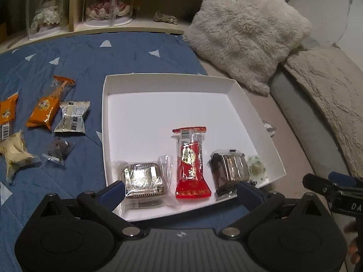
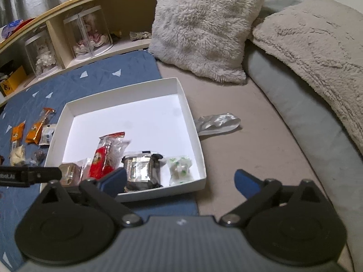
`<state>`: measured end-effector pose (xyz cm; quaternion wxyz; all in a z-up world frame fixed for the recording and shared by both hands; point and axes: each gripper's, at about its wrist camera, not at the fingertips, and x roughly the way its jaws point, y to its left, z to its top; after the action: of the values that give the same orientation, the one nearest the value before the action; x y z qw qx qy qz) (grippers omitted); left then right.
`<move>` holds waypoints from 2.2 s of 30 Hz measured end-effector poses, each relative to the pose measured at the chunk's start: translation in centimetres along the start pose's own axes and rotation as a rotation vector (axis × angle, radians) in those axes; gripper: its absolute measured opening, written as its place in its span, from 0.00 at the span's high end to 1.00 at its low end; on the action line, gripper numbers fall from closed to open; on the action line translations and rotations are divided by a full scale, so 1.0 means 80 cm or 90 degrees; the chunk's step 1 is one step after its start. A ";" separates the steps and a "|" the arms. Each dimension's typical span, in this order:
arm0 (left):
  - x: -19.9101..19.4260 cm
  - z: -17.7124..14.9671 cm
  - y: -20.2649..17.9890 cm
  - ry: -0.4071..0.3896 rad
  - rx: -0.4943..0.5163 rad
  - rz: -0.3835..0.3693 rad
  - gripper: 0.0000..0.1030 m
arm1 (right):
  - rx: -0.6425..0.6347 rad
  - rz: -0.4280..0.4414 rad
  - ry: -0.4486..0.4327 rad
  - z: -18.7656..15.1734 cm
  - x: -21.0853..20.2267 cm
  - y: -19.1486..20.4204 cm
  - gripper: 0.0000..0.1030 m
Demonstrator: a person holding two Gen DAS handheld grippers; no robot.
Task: Organize snacks
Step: 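Open the left tool to release the red packet in the box, then move both open tools back over the snacks on the bed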
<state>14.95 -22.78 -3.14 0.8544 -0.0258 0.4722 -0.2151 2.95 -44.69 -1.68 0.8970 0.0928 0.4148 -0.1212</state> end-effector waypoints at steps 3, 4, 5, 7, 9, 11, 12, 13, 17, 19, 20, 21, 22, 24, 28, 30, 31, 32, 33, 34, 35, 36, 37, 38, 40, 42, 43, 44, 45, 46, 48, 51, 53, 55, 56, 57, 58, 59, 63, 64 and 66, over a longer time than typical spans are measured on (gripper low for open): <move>-0.008 -0.003 0.003 -0.003 0.009 -0.001 0.00 | -0.001 0.001 0.000 0.000 -0.005 0.004 0.01; -0.011 -0.004 0.005 -0.005 0.010 0.001 0.00 | -0.003 -0.001 -0.001 -0.001 -0.007 0.007 0.01; -0.013 -0.006 0.008 -0.006 0.009 0.002 0.00 | -0.005 -0.001 -0.003 -0.001 -0.008 0.009 0.01; -0.018 -0.007 0.015 -0.010 0.007 0.003 0.00 | -0.012 0.001 -0.004 0.000 -0.009 0.012 0.01; -0.024 -0.008 0.024 -0.016 0.006 0.008 0.00 | -0.016 0.002 -0.005 0.001 -0.010 0.019 0.01; -0.030 -0.008 0.035 -0.025 0.004 0.014 0.00 | -0.017 0.005 -0.007 0.002 -0.009 0.026 0.01; -0.033 -0.008 0.042 -0.028 0.002 0.017 0.00 | -0.018 0.007 -0.007 0.003 -0.008 0.029 0.01; -0.036 -0.008 0.048 -0.032 -0.002 0.021 0.00 | -0.020 0.009 -0.008 0.003 -0.007 0.033 0.01; -0.047 -0.006 0.078 -0.042 -0.016 0.039 0.00 | -0.025 0.014 -0.007 0.004 -0.001 0.055 0.01; -0.053 -0.006 0.095 -0.046 -0.022 0.050 0.00 | -0.030 0.020 -0.008 0.005 0.002 0.069 0.01; -0.056 -0.005 0.104 -0.048 -0.026 0.055 0.00 | -0.032 0.023 -0.009 0.006 0.004 0.075 0.01; -0.060 -0.005 0.113 -0.051 -0.031 0.062 0.00 | -0.033 0.028 -0.010 0.006 0.005 0.082 0.01; -0.063 -0.005 0.123 -0.054 -0.037 0.067 0.00 | -0.035 0.033 -0.011 0.007 0.006 0.090 0.01; -0.070 -0.005 0.140 -0.060 -0.048 0.077 0.00 | -0.040 0.044 -0.013 0.009 0.009 0.106 0.01; -0.083 -0.004 0.173 -0.071 -0.064 0.095 0.00 | -0.057 0.070 -0.015 0.014 0.016 0.139 0.01; -0.088 -0.005 0.187 -0.073 -0.068 0.106 0.00 | -0.065 0.080 -0.016 0.015 0.018 0.156 0.01; -0.091 -0.005 0.194 -0.074 -0.070 0.112 0.00 | -0.068 0.086 -0.016 0.016 0.019 0.164 0.01; -0.093 -0.006 0.200 -0.074 -0.073 0.116 0.00 | -0.071 0.092 -0.016 0.017 0.020 0.173 0.01; -0.095 -0.007 0.207 -0.074 -0.077 0.120 0.00 | -0.072 0.098 -0.015 0.019 0.022 0.181 0.01; -0.097 -0.008 0.215 -0.075 -0.081 0.123 0.00 | -0.073 0.104 -0.015 0.021 0.024 0.190 0.01; -0.100 -0.010 0.223 -0.075 -0.086 0.126 0.00 | -0.074 0.110 -0.014 0.021 0.024 0.197 0.01; -0.101 -0.011 0.230 -0.075 -0.089 0.129 0.00 | -0.077 0.116 -0.013 0.022 0.025 0.205 0.01; -0.103 -0.012 0.237 -0.075 -0.092 0.133 0.00 | -0.080 0.122 -0.013 0.023 0.027 0.214 0.01; -0.105 -0.013 0.243 -0.075 -0.094 0.137 0.00 | -0.083 0.126 -0.012 0.023 0.029 0.222 0.01; -0.108 -0.016 0.257 -0.076 -0.099 0.148 0.00 | -0.090 0.135 -0.011 0.025 0.031 0.238 0.01; -0.110 -0.019 0.271 -0.076 -0.108 0.156 0.00 | -0.097 0.143 -0.010 0.027 0.035 0.254 0.01; -0.111 -0.020 0.279 -0.076 -0.112 0.160 0.00 | -0.100 0.146 -0.009 0.027 0.037 0.261 0.01; -0.112 -0.022 0.286 -0.076 -0.117 0.165 0.00 | -0.103 0.150 -0.008 0.028 0.039 0.268 0.01; -0.113 -0.023 0.293 -0.076 -0.120 0.170 0.00 | -0.105 0.155 -0.007 0.028 0.042 0.273 0.01; -0.114 -0.024 0.300 -0.076 -0.122 0.175 0.00 | -0.105 0.159 -0.005 0.028 0.045 0.280 0.01; -0.114 -0.025 0.313 -0.074 -0.123 0.185 0.00 | -0.105 0.165 -0.001 0.028 0.052 0.289 0.01; -0.113 -0.028 0.332 -0.069 -0.127 0.198 0.00 | -0.098 0.177 -0.005 0.027 0.061 0.300 0.01; -0.111 -0.028 0.345 -0.065 -0.136 0.201 0.00 | -0.092 0.187 -0.014 0.027 0.067 0.308 0.01; -0.108 -0.027 0.358 -0.062 -0.142 0.201 0.00 | -0.089 0.196 -0.021 0.026 0.074 0.317 0.01; -0.107 -0.026 0.363 -0.062 -0.139 0.204 0.00 | -0.089 0.202 -0.022 0.025 0.078 0.321 0.00; -0.107 -0.024 0.367 -0.064 -0.132 0.211 0.00 | -0.089 0.208 -0.022 0.025 0.081 0.324 0.00; -0.106 -0.023 0.371 -0.067 -0.121 0.222 0.00 | -0.089 0.212 -0.023 0.024 0.084 0.327 0.00; -0.105 -0.022 0.375 -0.071 -0.111 0.233 0.00 | -0.090 0.216 -0.028 0.023 0.089 0.331 0.00; -0.096 -0.019 0.394 -0.069 -0.100 0.249 0.00 | -0.113 0.226 -0.069 0.015 0.097 0.344 0.00; -0.093 -0.018 0.399 -0.066 -0.101 0.253 0.01 | -0.123 0.226 -0.070 0.015 0.101 0.349 0.00; -0.086 -0.017 0.409 -0.058 -0.102 0.260 0.02 | -0.132 0.233 -0.065 0.015 0.109 0.357 0.00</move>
<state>21.90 9.77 -6.49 0.8958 -0.0072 0.4445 0.0024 17.72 -19.05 -5.72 0.9286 0.0673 0.3556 0.0825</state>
